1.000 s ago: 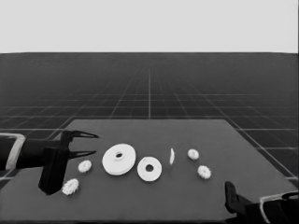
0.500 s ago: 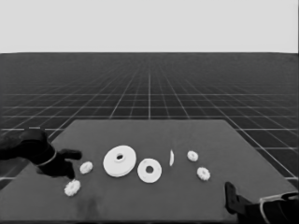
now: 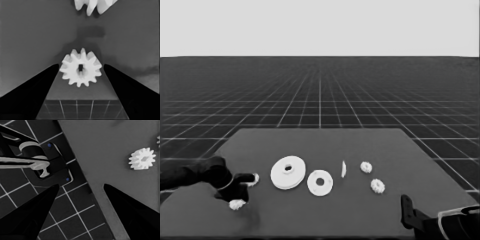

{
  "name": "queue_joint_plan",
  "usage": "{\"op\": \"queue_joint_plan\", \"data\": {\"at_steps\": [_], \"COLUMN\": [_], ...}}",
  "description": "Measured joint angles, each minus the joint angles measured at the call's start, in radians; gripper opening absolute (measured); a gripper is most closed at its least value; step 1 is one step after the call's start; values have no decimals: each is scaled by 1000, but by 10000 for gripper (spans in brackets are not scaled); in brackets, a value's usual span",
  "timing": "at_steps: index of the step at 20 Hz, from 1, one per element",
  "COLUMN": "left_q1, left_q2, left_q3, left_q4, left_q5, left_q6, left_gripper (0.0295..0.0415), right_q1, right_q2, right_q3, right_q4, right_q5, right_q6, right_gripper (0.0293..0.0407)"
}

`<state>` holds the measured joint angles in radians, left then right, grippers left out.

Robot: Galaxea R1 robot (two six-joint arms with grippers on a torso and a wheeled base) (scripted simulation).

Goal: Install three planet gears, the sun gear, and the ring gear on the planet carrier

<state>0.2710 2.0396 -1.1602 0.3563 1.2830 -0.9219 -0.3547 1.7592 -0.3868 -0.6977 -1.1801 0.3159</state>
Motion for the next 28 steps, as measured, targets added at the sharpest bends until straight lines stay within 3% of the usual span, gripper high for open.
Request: {"op": "queue_joint_plan", "data": {"at_steps": [4,6,14,17,24,25,26,28], "left_q1": [7,8,7,-178,-234,-247,-255,-259], "left_q2": [4,5,5,-67,-76,99,428,753], "left_q3": [-8,-9,-9,116,128,244,215,-24], "left_q4": [5,5,6,-136,-181,-132,-138,-158], "left_q5": [-6,-7,-7,120,153,244,300,300], "left_q6": [1,1,1,-14,-13,-440,-666,-691], "left_gripper": [385,314,313,313,313,313,313,313], "right_q1": [0,0,0,0,0,0,0,0], "right_q2": [0,0,0,0,0,0,0,0], "right_q3": [0,0,0,0,0,0,0,0], "right_q4": [0,0,0,0,0,0,0,0], "right_q5": [0,0,0,0,0,0,0,0], "right_q6": [0,0,0,0,0,0,0,0], "right_gripper": [385,385,385,385,385,385,385,385]}}
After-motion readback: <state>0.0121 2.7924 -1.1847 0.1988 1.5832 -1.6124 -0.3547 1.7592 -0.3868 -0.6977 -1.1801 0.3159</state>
